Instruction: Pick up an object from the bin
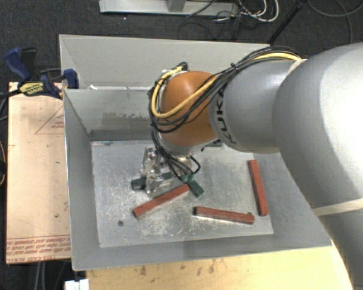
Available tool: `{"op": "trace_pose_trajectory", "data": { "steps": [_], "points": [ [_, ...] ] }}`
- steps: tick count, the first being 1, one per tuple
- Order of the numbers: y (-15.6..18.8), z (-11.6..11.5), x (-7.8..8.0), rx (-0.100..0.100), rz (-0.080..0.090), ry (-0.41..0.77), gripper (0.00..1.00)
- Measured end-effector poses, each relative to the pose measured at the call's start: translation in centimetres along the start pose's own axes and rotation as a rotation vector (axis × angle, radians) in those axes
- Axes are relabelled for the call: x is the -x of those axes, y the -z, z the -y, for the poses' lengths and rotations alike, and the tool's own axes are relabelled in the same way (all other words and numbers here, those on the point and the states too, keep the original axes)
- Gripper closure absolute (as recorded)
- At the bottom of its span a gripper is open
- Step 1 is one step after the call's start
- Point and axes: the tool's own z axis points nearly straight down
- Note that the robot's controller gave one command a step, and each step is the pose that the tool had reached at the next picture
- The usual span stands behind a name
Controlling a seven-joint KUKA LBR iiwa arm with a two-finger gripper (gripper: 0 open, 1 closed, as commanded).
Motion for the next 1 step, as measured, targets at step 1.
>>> {"op": "trace_pose_trajectory", "data": {
  "steps": [1],
  "points": [
    [19.07,0.38,1.0,-0.004,-0.029,0.025,1.0]
  ]
}}
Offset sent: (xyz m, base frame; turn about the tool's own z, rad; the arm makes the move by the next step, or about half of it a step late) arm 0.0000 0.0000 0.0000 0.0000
